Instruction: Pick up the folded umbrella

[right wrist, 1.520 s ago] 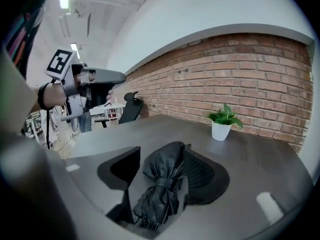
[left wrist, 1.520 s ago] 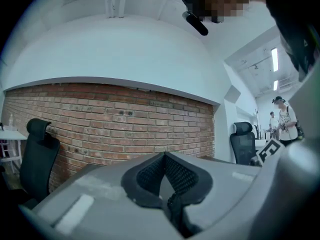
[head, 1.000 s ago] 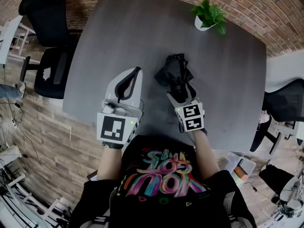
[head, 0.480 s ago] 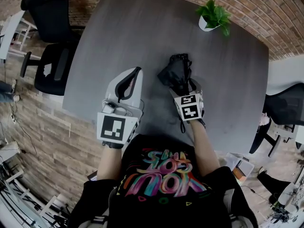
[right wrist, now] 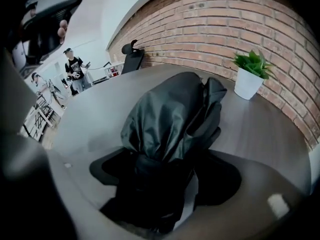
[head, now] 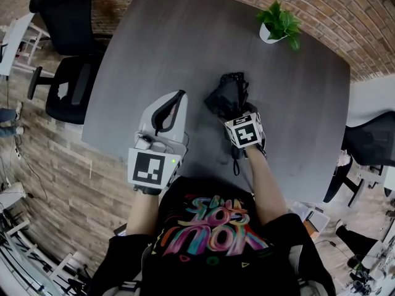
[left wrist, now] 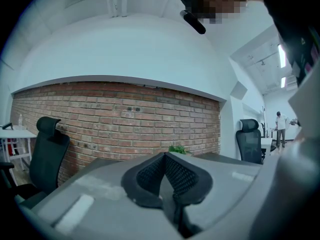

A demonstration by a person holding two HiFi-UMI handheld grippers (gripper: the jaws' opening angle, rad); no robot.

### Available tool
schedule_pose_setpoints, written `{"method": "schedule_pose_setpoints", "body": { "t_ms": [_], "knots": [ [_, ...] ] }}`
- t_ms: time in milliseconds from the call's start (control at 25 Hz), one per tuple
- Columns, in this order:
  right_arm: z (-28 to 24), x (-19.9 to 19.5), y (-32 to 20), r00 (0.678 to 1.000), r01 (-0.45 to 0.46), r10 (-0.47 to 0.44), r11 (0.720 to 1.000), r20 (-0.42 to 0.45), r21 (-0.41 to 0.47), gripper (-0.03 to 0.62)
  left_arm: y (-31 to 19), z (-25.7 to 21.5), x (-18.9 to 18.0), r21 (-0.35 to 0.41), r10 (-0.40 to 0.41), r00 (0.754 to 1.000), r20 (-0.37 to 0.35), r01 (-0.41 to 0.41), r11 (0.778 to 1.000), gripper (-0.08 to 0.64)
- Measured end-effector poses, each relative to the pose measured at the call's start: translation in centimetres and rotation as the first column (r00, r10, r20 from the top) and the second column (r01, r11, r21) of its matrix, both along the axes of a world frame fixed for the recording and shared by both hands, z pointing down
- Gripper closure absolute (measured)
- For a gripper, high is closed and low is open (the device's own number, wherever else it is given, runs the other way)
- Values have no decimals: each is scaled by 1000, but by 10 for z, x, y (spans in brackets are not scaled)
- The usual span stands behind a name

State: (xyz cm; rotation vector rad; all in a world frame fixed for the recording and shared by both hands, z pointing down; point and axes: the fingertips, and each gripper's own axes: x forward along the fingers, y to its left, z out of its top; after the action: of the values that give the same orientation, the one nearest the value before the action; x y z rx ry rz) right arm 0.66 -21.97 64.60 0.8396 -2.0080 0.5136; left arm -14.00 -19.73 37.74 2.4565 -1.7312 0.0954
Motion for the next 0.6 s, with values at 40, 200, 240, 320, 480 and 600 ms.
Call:
{"method": "schedule_pose_setpoints", "body": {
  "t_ms": [40,200,240,320,480,600],
  "knots": [
    [1,0,0,1000,2,-2,1000,2,-6,202,0,0,1,1,0,1000,1,0,1000,558],
    [1,0,1,1000,-7,7,1000,17,-18,235,0,-1,2,3,-2,1000,5,2,1000,558],
    [0,-1,1,1000,-10,10,1000,19,-22,252,-1,-1,2,4,-2,1000,6,2,1000,558],
    [0,-2,2,1000,-8,9,1000,18,-26,278,-1,-2,2,7,-2,1000,8,2,1000,558],
    [-1,-3,3,1000,3,-3,1000,5,-18,299,-1,-2,2,9,-4,1000,12,4,1000,558],
    [-3,-1,3,1000,-2,2,1000,16,-12,310,-2,-5,1,14,-8,1000,16,8,1000,558]
  ]
}}
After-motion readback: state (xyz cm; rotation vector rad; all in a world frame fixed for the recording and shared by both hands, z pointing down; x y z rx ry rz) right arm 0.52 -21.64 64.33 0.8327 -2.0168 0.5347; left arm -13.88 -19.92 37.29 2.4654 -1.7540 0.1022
